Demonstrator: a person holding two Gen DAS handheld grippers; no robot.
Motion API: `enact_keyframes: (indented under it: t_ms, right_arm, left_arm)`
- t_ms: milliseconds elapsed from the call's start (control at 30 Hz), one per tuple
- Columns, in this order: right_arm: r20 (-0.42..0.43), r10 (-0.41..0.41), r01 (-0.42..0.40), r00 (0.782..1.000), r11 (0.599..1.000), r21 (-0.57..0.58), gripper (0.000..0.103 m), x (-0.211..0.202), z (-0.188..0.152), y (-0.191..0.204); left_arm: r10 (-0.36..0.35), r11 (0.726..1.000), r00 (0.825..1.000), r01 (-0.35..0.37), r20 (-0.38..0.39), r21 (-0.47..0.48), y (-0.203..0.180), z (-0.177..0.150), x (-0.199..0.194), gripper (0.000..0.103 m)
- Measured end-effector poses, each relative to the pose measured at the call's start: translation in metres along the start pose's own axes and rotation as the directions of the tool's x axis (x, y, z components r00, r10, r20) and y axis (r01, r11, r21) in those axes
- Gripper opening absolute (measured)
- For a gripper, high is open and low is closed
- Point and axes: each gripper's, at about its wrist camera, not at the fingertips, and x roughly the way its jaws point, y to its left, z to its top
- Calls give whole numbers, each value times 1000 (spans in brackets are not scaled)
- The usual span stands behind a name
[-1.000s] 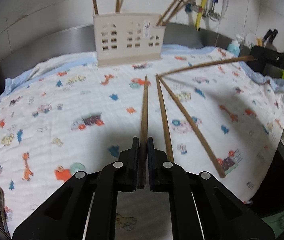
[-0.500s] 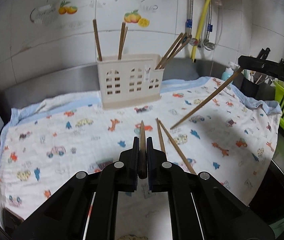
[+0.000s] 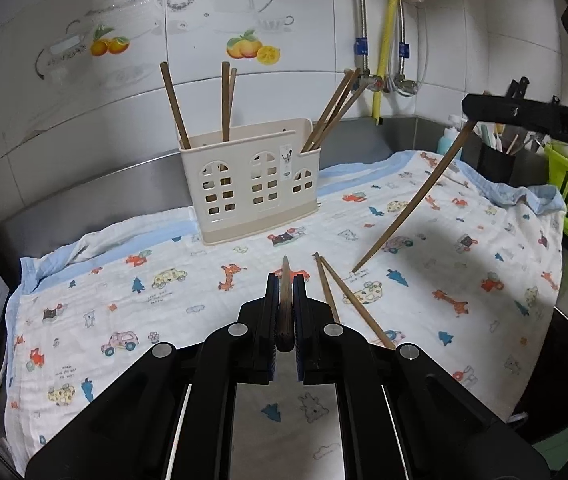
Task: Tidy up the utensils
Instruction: 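Lift both chopsticks and lower them into the cream holder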
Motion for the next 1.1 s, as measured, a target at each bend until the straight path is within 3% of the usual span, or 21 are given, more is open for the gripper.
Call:
enact_keyframes:
  t_ms: [500,800,1100]
  right_arm:
    - [28,-5,6,1000,1000,-21,6,2,21,-7]
    - [49,26,-23,998,998,-53,6,17,75,-12]
    - [105,41,-38,994,999,-31,6,35,139,-24]
  left_arm:
    - [0,1000,997,-2,83,28,1,32,-7,6]
    - [14,999,998,-16,64,34,10,67,3,6]
    - [38,998,994,-42,99,39,28,114,10,6]
